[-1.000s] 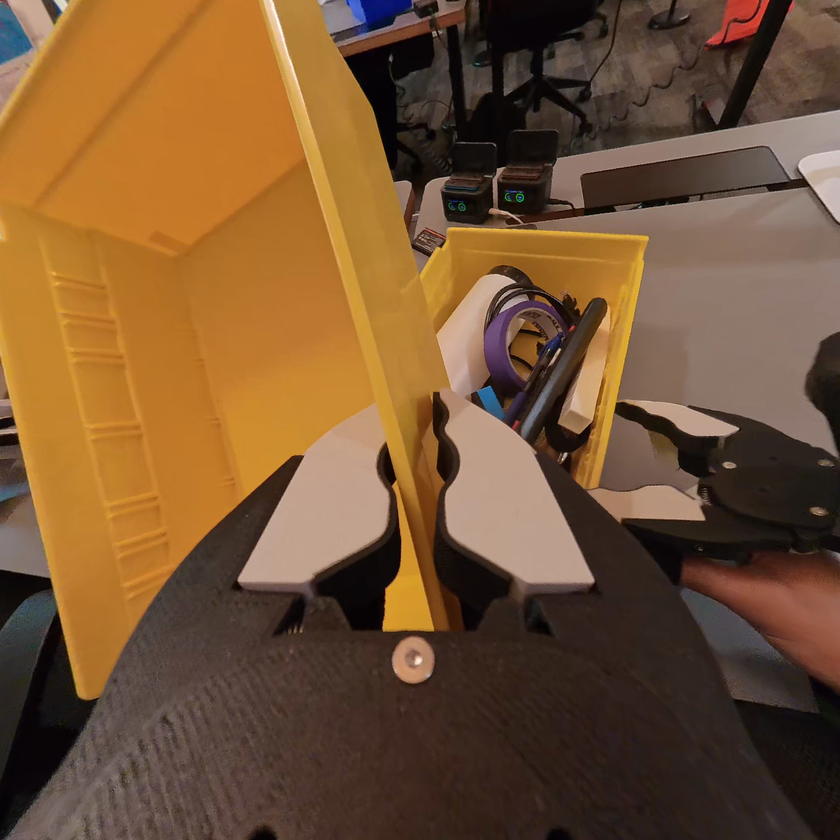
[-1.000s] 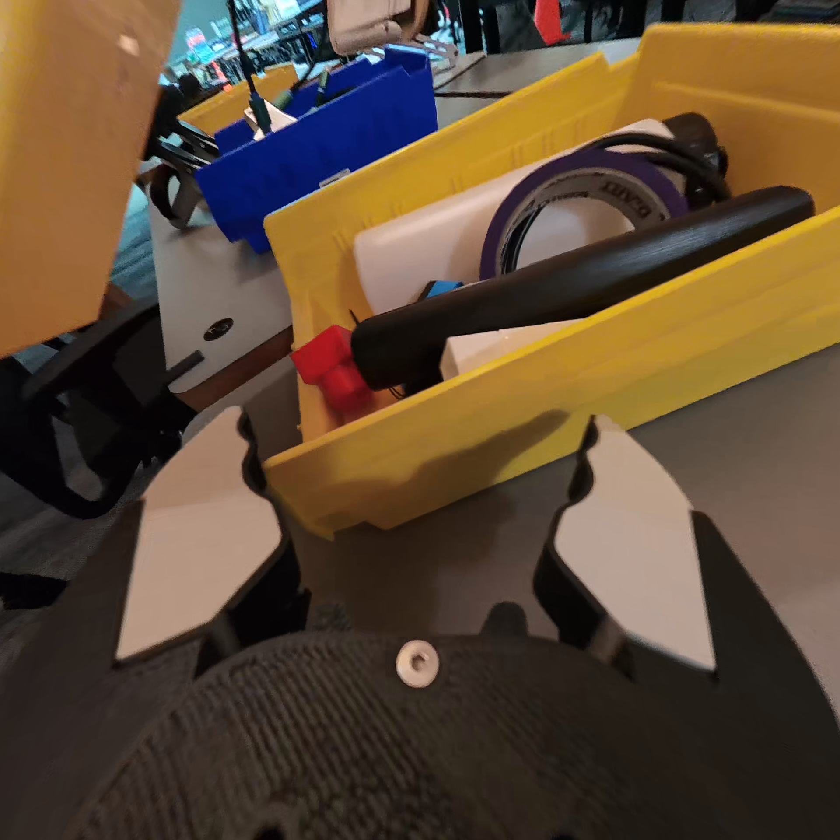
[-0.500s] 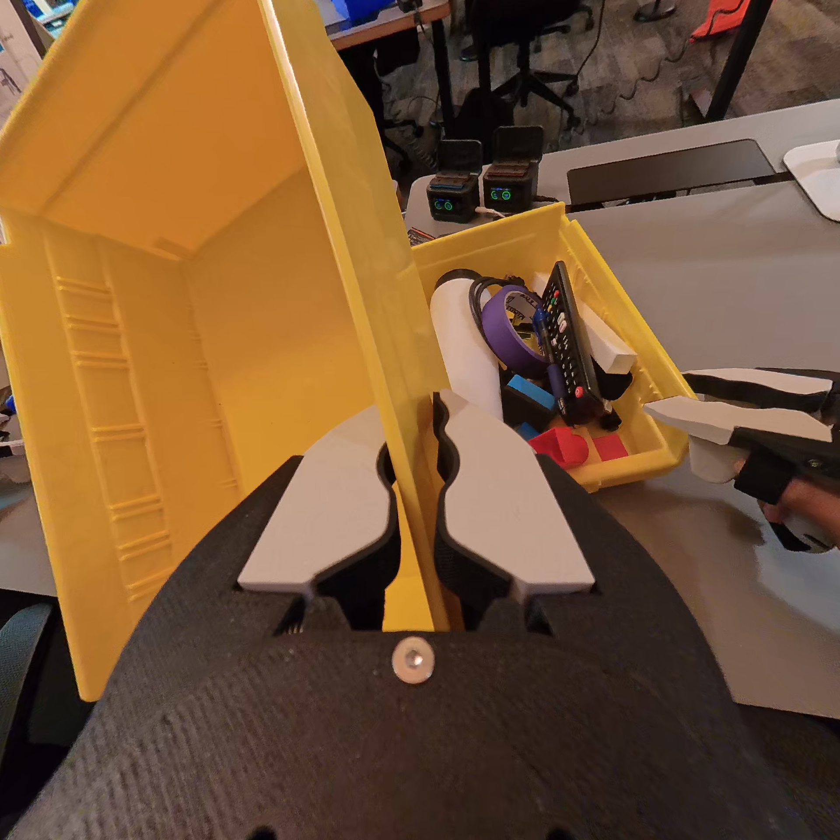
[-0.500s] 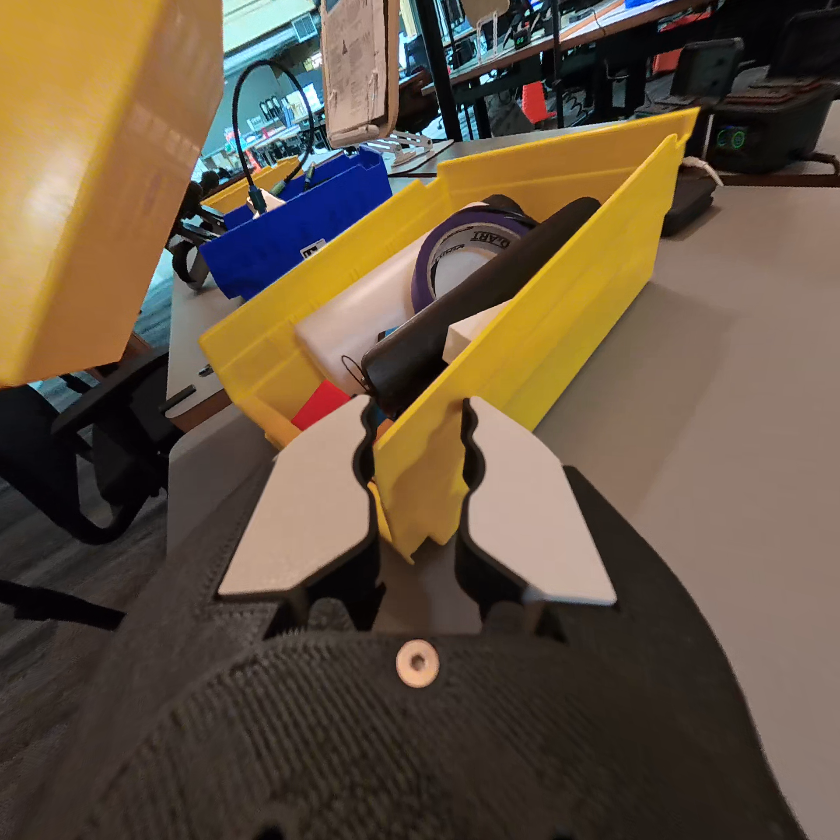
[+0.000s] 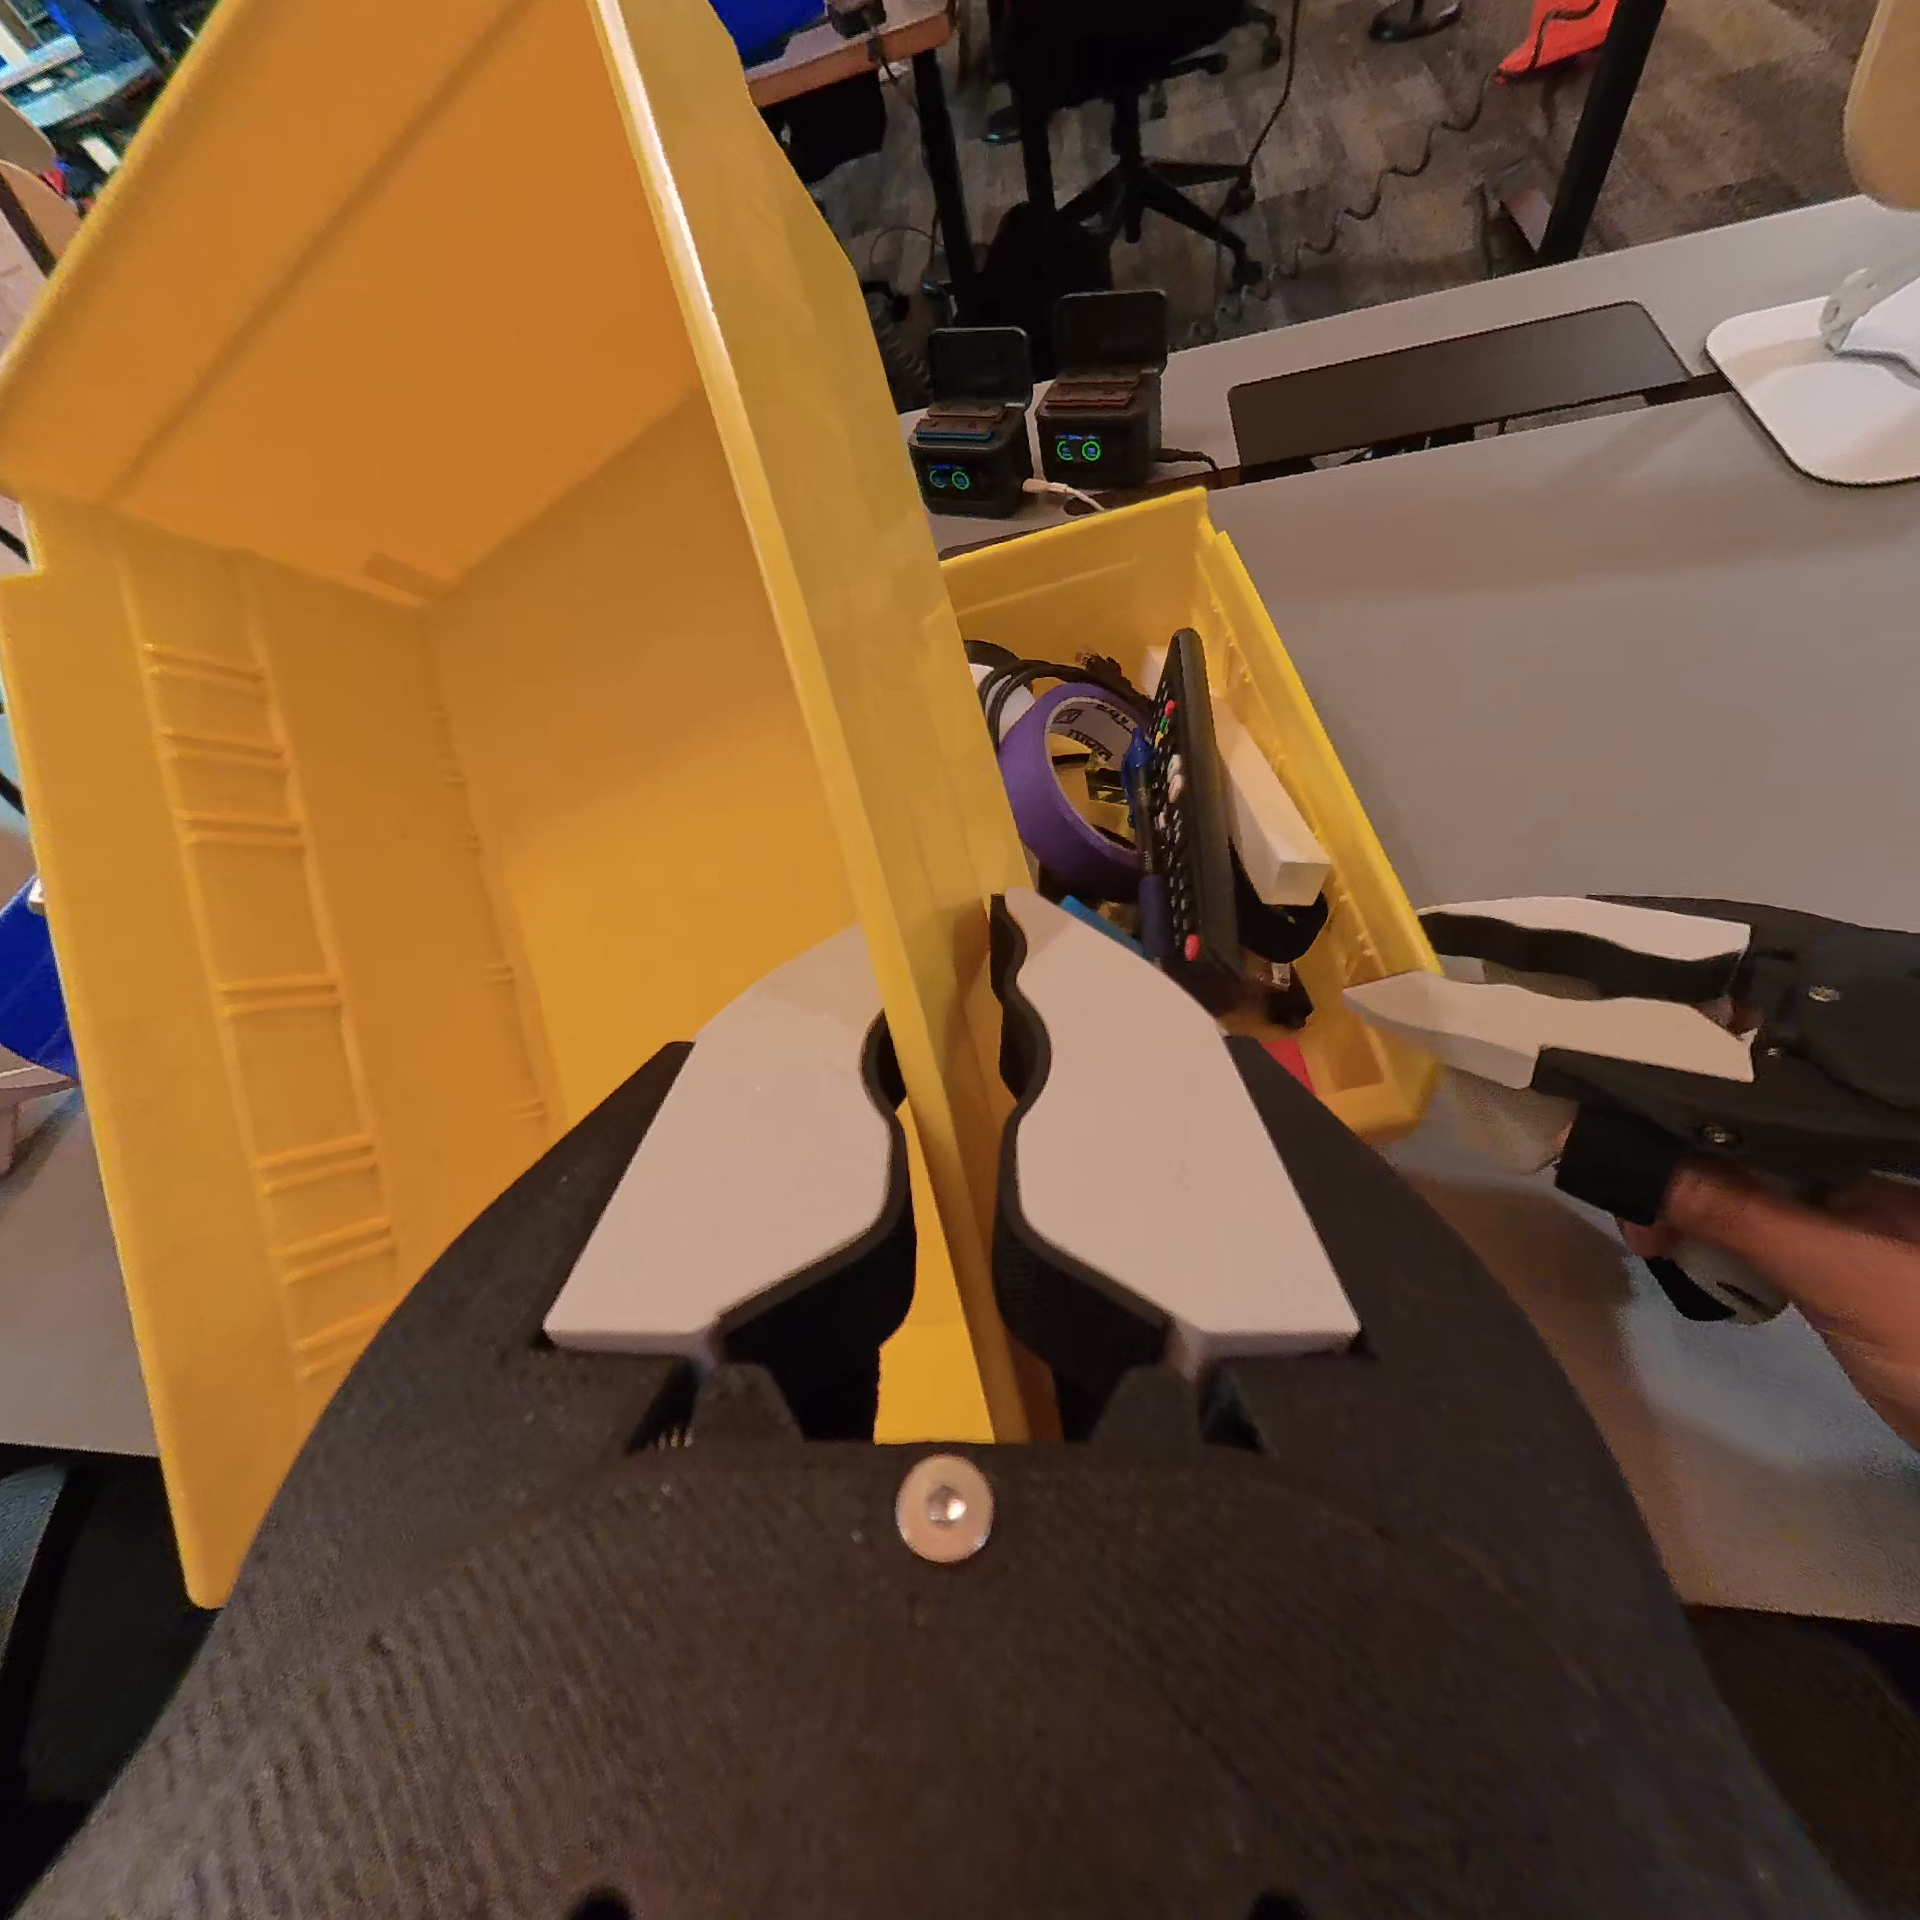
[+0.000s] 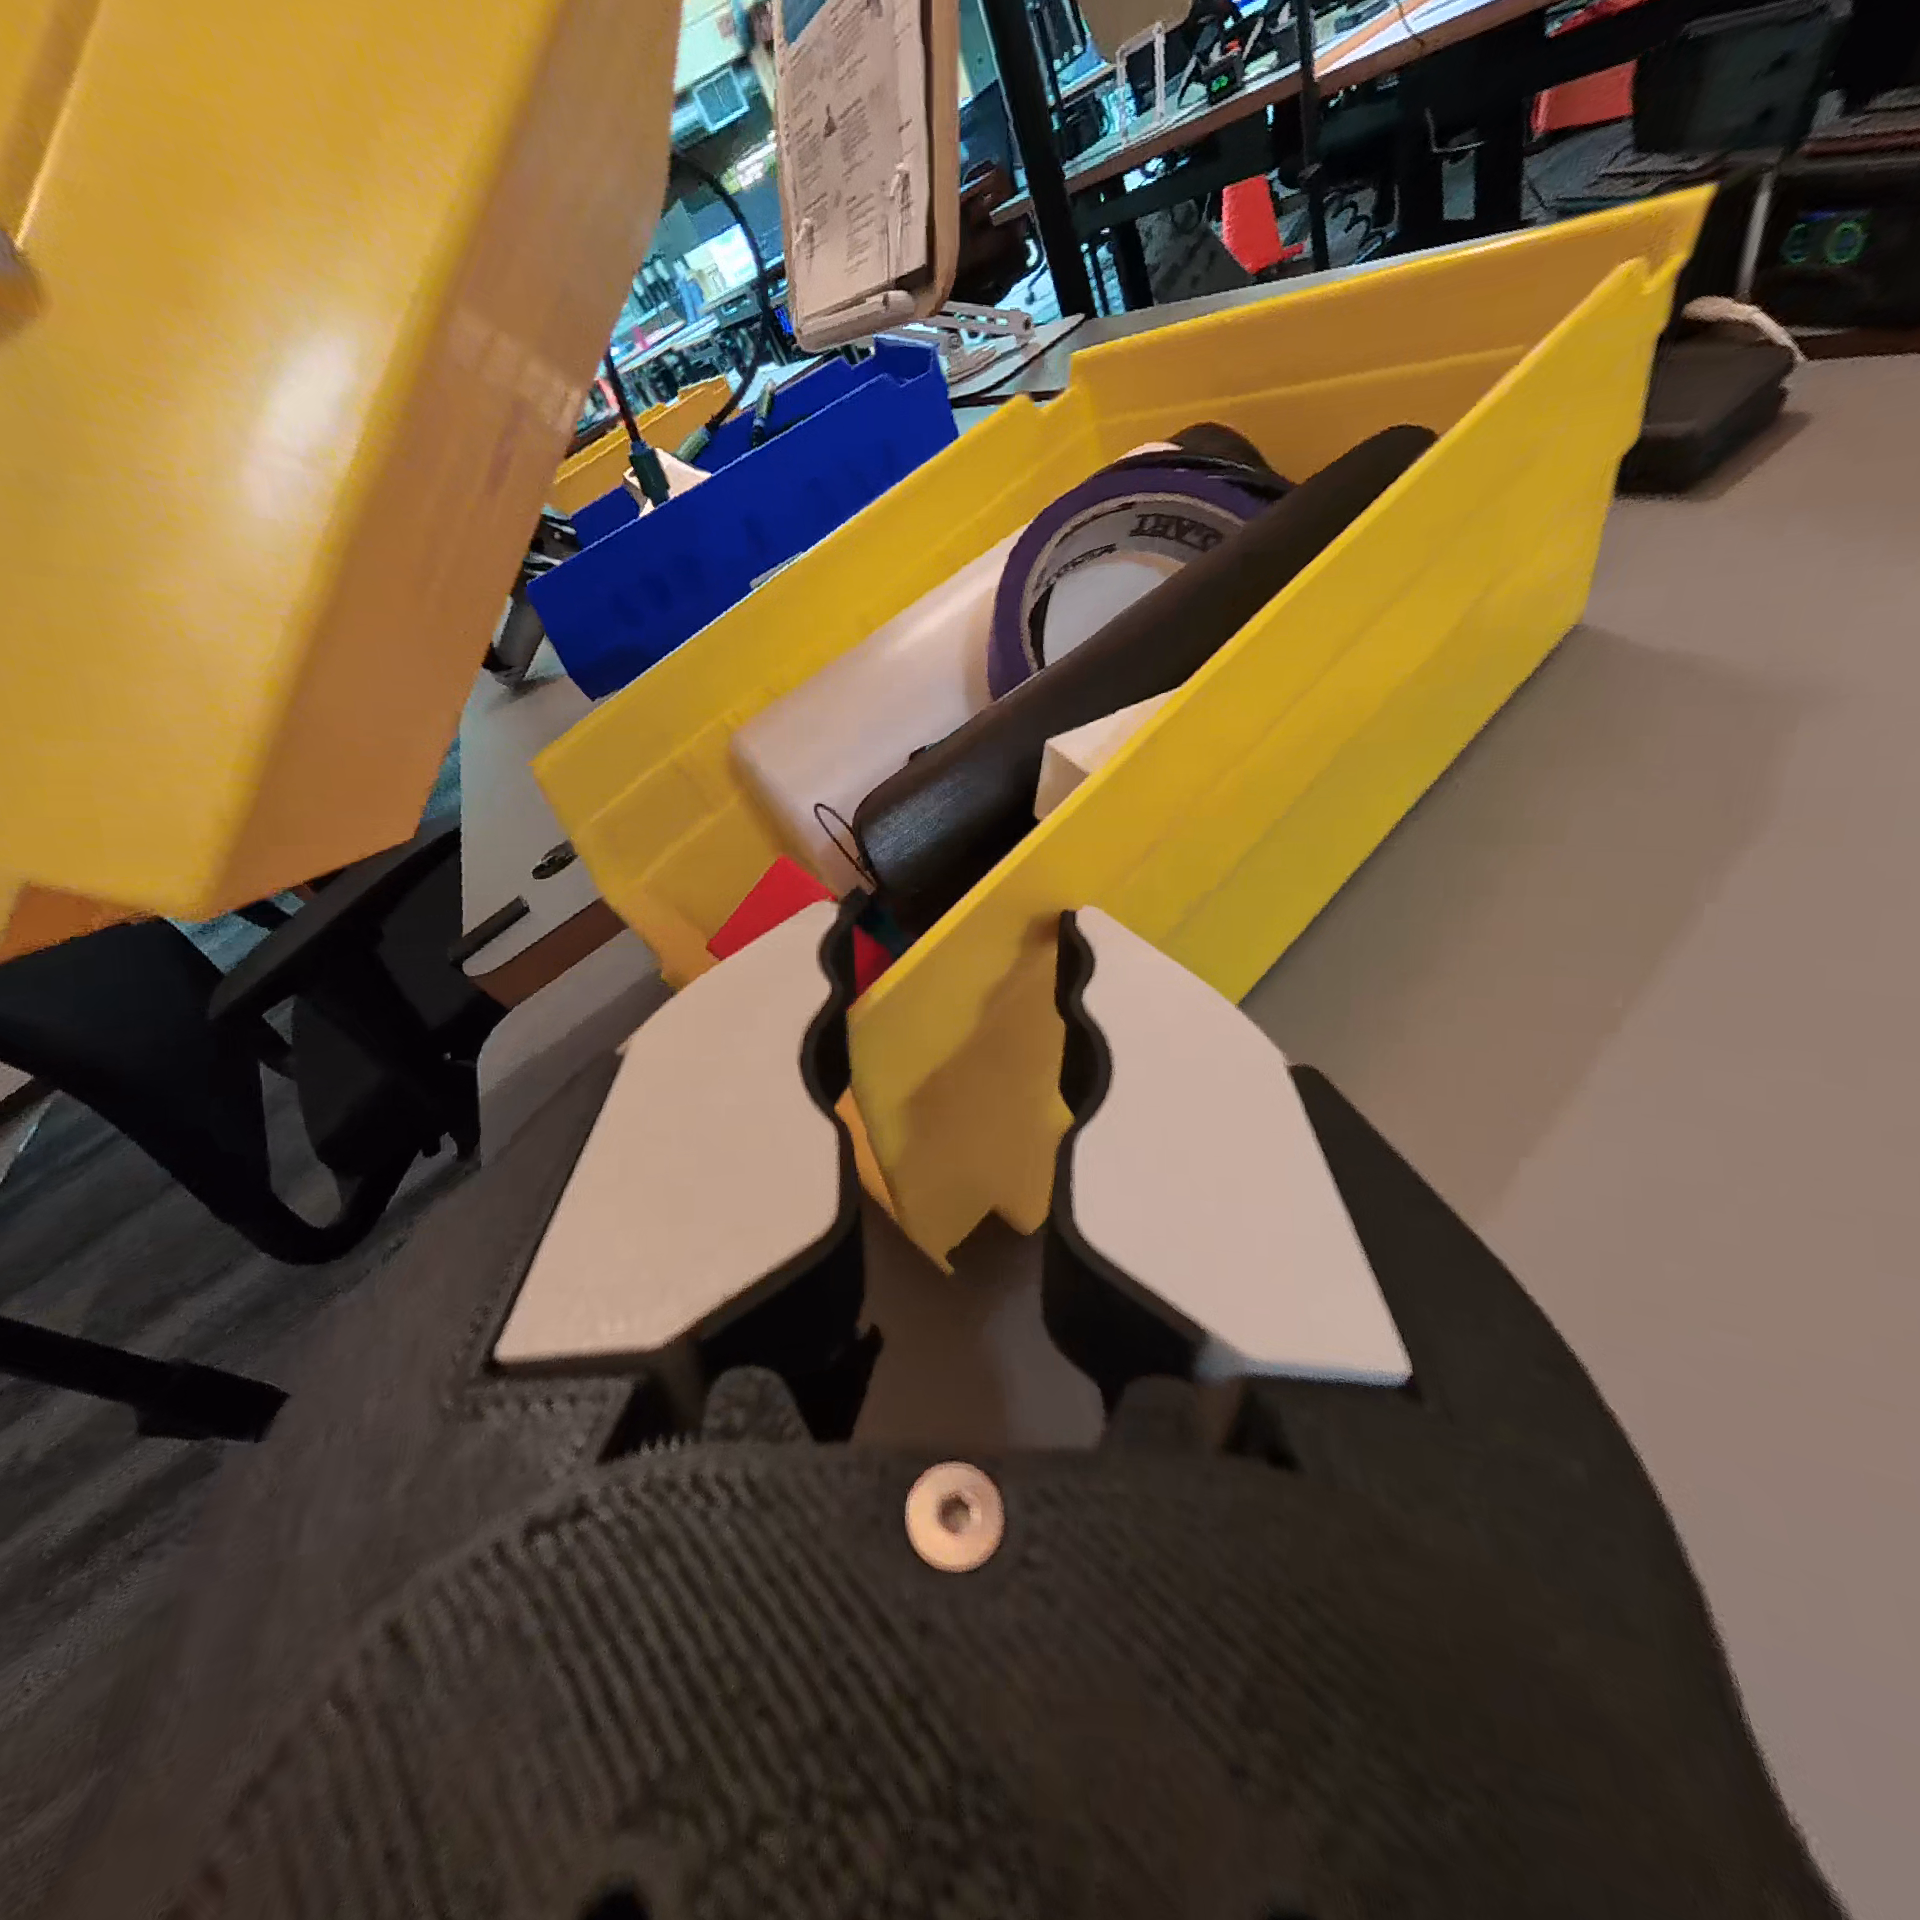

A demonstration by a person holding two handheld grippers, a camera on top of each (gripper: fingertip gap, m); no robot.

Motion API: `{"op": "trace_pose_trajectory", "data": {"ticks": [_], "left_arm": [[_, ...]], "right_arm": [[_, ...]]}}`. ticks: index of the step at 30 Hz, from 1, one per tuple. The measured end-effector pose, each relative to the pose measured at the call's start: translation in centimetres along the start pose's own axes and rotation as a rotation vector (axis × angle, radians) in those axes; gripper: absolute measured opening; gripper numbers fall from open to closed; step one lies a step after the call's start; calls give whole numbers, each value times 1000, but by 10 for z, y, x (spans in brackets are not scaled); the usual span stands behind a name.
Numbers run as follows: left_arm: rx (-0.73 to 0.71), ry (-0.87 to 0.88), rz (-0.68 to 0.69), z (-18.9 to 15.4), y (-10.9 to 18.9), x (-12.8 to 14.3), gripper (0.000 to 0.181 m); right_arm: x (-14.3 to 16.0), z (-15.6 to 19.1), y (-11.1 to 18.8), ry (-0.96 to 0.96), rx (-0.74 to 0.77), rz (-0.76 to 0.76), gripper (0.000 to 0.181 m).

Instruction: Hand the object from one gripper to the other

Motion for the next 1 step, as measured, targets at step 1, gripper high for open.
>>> {"op": "trace_pose_trajectory", "data": {"ticks": [1], "left_arm": [[3, 0, -1, -1, 0, 0, 11]], "right_arm": [[1, 2, -1, 6, -4, 5, 38]]}}
Point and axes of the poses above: each gripper's, where its closed fingertips meet, y back along the fingers, x out of its underside, z = x × y across the jaws, the point moved 6 cm from there along y, back along the fingers, and after that the axes turned 9 degrees about -z, right-handed, at the moved point
